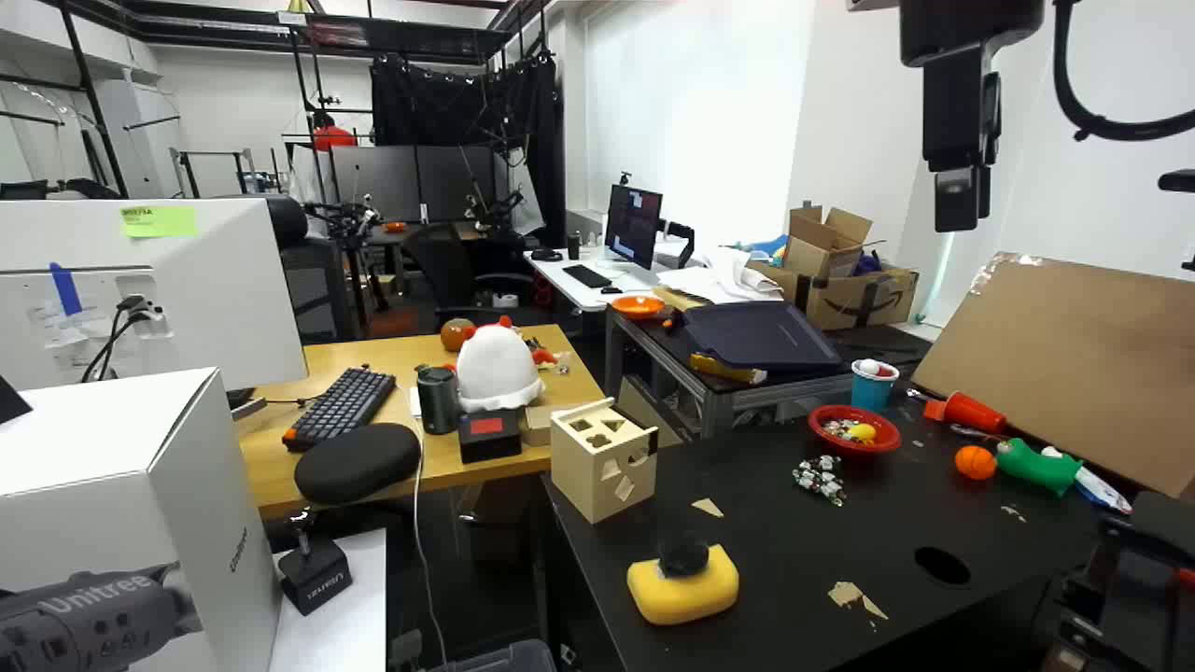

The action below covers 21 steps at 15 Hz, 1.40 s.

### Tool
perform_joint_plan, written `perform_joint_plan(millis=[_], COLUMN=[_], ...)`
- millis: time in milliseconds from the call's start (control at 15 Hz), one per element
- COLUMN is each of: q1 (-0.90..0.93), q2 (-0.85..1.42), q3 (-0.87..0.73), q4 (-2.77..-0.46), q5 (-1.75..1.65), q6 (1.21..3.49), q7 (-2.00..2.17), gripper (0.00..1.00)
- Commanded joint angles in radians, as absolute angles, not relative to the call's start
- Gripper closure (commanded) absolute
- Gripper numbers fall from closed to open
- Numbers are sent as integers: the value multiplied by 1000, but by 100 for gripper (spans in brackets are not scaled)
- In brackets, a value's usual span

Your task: Pick up the sweets from the table and put them in the bowl

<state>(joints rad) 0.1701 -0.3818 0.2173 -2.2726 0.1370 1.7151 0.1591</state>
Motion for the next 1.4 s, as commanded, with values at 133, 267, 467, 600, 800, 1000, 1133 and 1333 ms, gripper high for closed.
perform_joint_plan(millis=[133,267,467,600,800,1000,1133,1333], q1=[173,173,173,173,173,160,141,111], q2=[-381,-381,-381,-381,-381,-362,-332,-262], q3=[215,215,215,215,215,197,167,118], q4=[-2271,-2271,-2271,-2271,-2271,-2255,-2239,-2199], q5=[136,136,136,136,136,136,137,143], q6=[1713,1713,1713,1713,1713,1707,1721,1738], q7=[160,160,160,160,160,149,120,94], gripper=[0,0,0,0,0,0,0,0])
